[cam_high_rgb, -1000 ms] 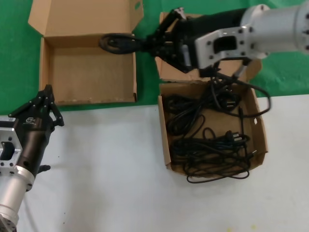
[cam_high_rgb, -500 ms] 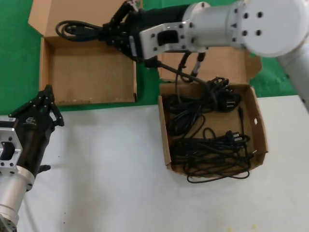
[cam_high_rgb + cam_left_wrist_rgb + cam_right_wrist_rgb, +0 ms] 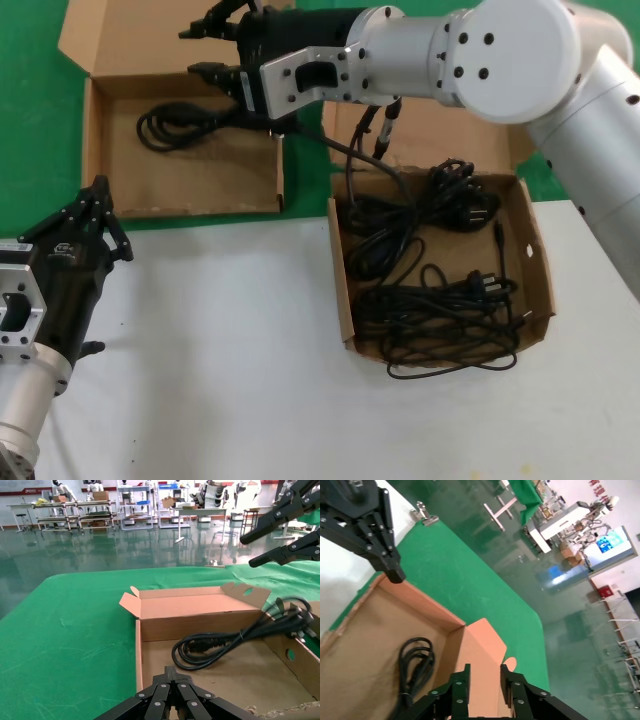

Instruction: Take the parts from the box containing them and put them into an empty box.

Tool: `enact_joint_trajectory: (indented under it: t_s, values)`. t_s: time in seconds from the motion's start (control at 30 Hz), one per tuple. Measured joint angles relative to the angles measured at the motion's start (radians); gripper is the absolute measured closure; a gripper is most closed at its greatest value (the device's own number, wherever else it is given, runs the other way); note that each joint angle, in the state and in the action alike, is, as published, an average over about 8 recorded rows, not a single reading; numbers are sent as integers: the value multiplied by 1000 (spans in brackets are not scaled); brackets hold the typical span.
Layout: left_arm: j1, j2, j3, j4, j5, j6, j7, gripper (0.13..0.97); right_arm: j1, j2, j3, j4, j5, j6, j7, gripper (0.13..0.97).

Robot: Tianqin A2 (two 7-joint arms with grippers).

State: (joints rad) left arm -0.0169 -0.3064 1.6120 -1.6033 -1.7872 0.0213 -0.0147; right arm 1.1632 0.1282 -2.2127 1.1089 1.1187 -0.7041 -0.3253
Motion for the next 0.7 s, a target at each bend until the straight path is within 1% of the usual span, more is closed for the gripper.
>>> enact_joint_trajectory:
  t_s: [0.13, 0.4, 0.43, 0.7]
  values:
    - [0, 0, 0, 0, 0, 0, 0, 952, -6, 5, 13, 9, 8, 21, -5, 853]
    - [0, 0, 0, 0, 0, 0, 0, 952, -66, 68, 87, 100, 29, 87, 27, 732]
    - [0, 0, 0, 0, 0, 0, 0, 952, -78, 80, 100, 116, 34, 99, 30, 732]
    - [0, 0, 0, 0, 0, 0, 0, 952, -176, 170, 188, 218, 83, 167, 49, 547]
